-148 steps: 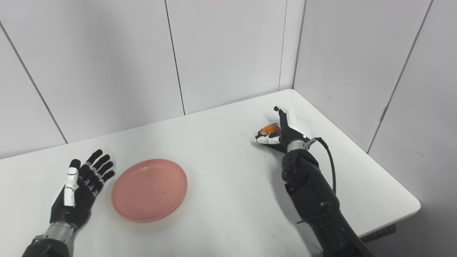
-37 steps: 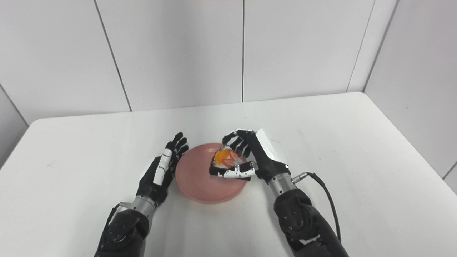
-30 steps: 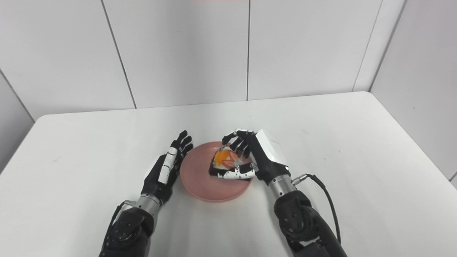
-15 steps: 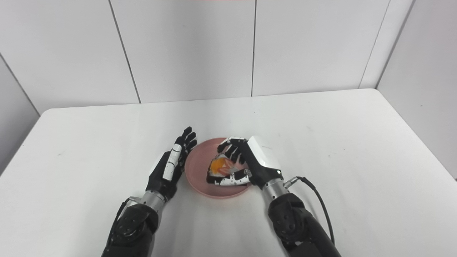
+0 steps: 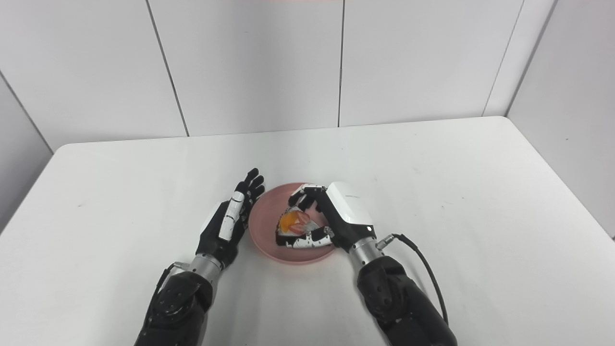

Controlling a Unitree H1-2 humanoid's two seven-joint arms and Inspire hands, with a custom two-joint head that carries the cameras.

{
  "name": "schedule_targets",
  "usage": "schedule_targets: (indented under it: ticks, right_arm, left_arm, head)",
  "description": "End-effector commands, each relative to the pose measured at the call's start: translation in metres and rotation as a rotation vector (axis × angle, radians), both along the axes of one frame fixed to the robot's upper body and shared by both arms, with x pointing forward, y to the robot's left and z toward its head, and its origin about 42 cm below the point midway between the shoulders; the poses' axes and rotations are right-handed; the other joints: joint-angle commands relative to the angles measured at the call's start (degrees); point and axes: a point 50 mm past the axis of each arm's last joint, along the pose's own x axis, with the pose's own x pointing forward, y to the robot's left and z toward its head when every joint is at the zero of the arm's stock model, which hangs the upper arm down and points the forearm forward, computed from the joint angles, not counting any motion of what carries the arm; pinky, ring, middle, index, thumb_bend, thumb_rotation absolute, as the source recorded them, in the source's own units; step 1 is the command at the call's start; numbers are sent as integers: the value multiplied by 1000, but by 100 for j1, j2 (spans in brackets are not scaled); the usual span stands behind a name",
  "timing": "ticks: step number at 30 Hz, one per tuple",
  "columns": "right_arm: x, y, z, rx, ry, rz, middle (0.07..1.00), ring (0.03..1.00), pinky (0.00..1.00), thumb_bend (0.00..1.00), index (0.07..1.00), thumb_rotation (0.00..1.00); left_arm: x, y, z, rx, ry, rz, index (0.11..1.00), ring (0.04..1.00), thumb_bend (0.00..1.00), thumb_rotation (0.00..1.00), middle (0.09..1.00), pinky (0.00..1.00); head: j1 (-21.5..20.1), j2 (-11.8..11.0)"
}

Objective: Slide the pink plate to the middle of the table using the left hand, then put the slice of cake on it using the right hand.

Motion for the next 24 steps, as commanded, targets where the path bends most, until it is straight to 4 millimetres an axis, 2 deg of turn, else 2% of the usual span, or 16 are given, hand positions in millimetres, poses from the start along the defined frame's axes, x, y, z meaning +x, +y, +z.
schedule_targets:
  ticks: [1, 2, 4, 5, 6, 10, 14, 24]
  right_arm:
    - [6, 3, 20, 7, -33, 44, 777, 767, 668, 489, 664, 234]
    - [6, 2, 21, 11, -26, 53, 810, 800, 697, 498, 758, 308]
    - [4, 1, 22, 18, -17, 70, 864, 856, 745, 545, 858, 457]
    - [3, 0, 22, 19, -18, 77, 886, 878, 768, 589, 883, 556]
    - [2, 0, 22, 17, -19, 81, 889, 881, 771, 594, 885, 569]
    - [0, -4, 23, 29, -14, 99, 929, 911, 799, 650, 915, 746]
    - [-2, -8, 26, 52, -19, 100, 970, 941, 830, 666, 944, 826]
    - [-5, -14, 35, 90, -73, 72, 999, 968, 877, 659, 980, 856]
  left_arm:
    - [-2, -1, -1, 11, 12, -16, 1000, 1000, 639, 1000, 1000, 1000]
    - [-2, -1, -1, 13, 7, -12, 999, 997, 634, 1000, 997, 1000]
    - [-2, 0, 0, 7, 4, -2, 998, 993, 626, 1000, 995, 1000]
    - [-2, 1, 1, 6, 3, 2, 999, 993, 629, 1000, 995, 1000]
    - [-2, 1, 1, 5, 2, 6, 999, 993, 630, 1000, 995, 1000]
    - [-1, 2, 3, 2, -4, 15, 1000, 995, 646, 1000, 998, 1000]
    - [1, 4, 3, -1, -13, 25, 1000, 1000, 650, 1000, 1000, 1000]
    - [2, 7, 4, -4, -15, 45, 1000, 1000, 647, 1000, 1000, 1000]
  head:
    - [4, 15]
    - [0, 21]
    - [-11, 25]
    - [-13, 27]
    - [-13, 28]
    - [-9, 40]
    - [-19, 50]
    - [-26, 56]
